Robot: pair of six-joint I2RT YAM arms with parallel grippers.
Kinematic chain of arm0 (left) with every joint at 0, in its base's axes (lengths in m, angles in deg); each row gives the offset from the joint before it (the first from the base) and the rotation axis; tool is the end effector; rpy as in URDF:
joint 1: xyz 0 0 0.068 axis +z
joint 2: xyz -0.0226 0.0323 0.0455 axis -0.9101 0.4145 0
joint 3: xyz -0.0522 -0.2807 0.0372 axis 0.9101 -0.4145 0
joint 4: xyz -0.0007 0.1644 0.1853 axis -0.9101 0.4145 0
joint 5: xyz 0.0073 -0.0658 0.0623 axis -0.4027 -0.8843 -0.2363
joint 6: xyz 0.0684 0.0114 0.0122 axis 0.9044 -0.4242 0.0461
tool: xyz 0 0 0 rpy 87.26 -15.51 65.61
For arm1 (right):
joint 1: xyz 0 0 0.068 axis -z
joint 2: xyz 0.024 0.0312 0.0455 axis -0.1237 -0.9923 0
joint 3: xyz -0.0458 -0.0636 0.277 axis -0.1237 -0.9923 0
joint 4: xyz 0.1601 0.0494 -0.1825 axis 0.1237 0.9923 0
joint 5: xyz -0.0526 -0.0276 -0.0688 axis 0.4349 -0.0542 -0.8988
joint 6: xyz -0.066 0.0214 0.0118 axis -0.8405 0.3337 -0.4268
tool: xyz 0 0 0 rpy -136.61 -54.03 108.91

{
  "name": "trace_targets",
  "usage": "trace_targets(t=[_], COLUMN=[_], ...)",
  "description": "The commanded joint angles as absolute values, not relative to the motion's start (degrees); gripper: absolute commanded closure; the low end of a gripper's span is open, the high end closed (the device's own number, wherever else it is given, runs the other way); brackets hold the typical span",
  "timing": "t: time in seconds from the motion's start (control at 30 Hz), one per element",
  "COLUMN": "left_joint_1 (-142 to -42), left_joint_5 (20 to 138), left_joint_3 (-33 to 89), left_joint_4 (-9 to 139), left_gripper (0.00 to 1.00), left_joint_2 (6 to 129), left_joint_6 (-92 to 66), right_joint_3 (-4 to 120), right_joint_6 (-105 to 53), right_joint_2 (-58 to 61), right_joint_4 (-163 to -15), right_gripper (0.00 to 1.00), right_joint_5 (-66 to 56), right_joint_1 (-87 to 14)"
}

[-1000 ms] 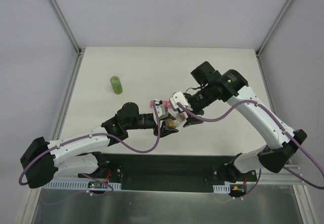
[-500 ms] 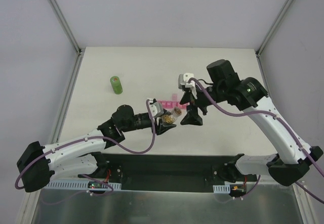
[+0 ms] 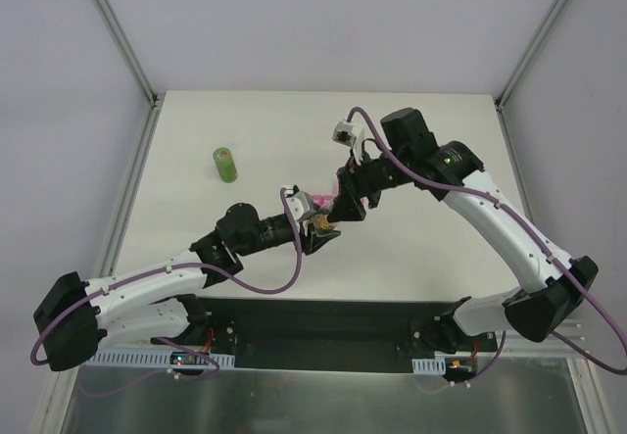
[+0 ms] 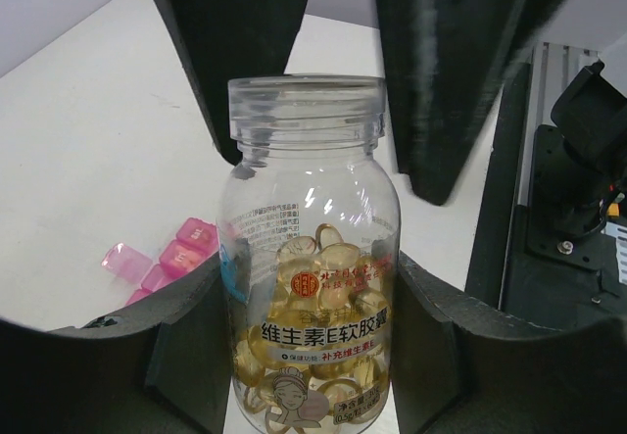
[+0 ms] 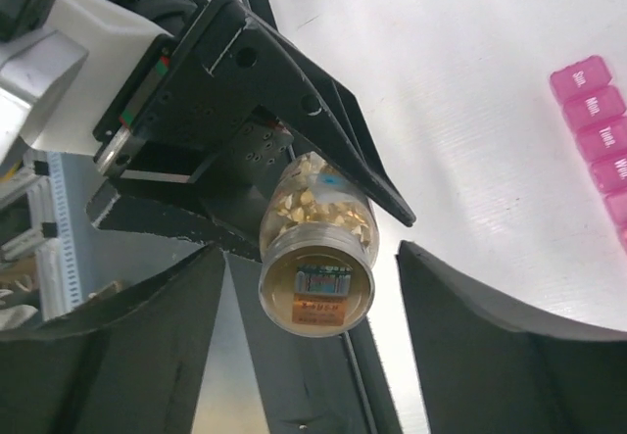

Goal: Sort the pills into containers

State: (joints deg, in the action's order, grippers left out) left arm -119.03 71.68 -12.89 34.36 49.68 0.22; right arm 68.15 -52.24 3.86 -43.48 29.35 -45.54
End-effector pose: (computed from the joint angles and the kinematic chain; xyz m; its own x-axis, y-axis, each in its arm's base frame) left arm 0.1248 -0.1949 0.3169 0.1033 -0.0813 -0.9913 0.9301 0.3611 0.0674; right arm 0.1917 0.2019 0.4037 -0.1700 -0.4480 -0.8777 -0.9849 0.1063 0.1365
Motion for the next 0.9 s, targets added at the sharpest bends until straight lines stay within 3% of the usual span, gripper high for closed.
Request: trace_targets(t=[0.0, 0.3, 0.6, 0.87], left_joint_1=[-118.7, -118.7, -118.7, -118.7], left_joint_5=[73.0, 71.9, 65.5, 64.3], left_joint_3=[-11.5, -11.3, -10.7, -11.0], left_joint_4=[29.8, 29.9, 30.1, 30.1], left_gripper=[1.00, 1.00, 1.00, 1.00], left_joint_2=[49.9, 50.3, 50.6, 50.4], left_joint_6=[-0.3, -0.1, -0.1, -0.3], right_joint_3=[69.7, 72.9, 86.9, 86.3], right_joint_6=[-47.9, -55.5, -107.5, -116.7], right_joint_2=[4.7, 3.8, -2.0, -2.0], right_joint_4=[-45.9, -40.6, -12.1, -11.2], right_gripper=[0.38, 0.84, 0.85, 0.86], right_joint_5=[31.6, 34.2, 38.0, 30.3], right_joint_1=[-45.5, -45.7, -51.6, -52.5])
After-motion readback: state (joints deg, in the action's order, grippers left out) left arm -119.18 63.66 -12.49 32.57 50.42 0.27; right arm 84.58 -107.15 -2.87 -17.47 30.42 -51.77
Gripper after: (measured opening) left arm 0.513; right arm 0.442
